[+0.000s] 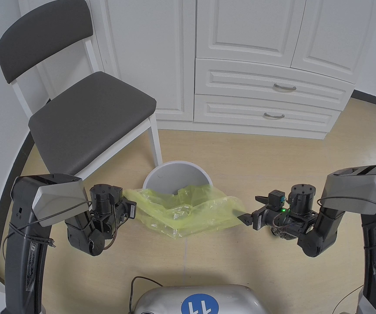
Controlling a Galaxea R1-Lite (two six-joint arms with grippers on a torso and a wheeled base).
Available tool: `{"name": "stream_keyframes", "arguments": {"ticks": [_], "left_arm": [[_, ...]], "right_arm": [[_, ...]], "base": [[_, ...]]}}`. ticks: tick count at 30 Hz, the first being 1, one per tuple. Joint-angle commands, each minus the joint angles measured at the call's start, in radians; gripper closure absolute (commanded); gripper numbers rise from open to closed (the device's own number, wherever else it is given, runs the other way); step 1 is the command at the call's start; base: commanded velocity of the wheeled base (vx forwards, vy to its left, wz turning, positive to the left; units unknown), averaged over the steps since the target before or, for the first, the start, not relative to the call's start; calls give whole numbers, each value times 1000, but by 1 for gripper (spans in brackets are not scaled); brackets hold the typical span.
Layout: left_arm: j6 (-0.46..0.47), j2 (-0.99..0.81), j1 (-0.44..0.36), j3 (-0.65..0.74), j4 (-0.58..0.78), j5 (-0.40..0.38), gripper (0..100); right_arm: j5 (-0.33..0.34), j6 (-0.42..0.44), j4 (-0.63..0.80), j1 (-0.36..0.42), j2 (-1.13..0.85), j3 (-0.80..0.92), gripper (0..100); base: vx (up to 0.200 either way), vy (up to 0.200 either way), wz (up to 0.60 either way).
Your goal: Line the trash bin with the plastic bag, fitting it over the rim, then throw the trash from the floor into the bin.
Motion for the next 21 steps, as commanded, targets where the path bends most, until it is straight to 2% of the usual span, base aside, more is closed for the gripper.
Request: {"name": "stream_keyframes", "arguments": {"ticks": [1, 4, 5, 6, 10, 21], "left_arm": [[1, 30, 11, -20, 6, 0, 100], [1, 40, 14, -23, 6, 0, 100], [1, 40, 14, -23, 6, 0, 100], [1, 41, 19, -25, 7, 2, 100], [1, 46, 29, -34, 33, 2, 100], [1, 38, 40, -36, 50, 2, 100]], "right_arm": [[212, 86, -4, -105, -145, 115, 0], [317, 113, -20, -143, -144, 127, 0], [317, 113, -20, -143, -144, 127, 0], [344, 122, -40, -161, -136, 127, 0], [363, 139, -73, -175, -113, 130, 0], [360, 142, -119, -181, -104, 124, 0]], "base": [[0, 0, 0], [0, 0, 0], [0, 0, 0], [0, 0, 0], [0, 0, 0], [0, 0, 0]]}}
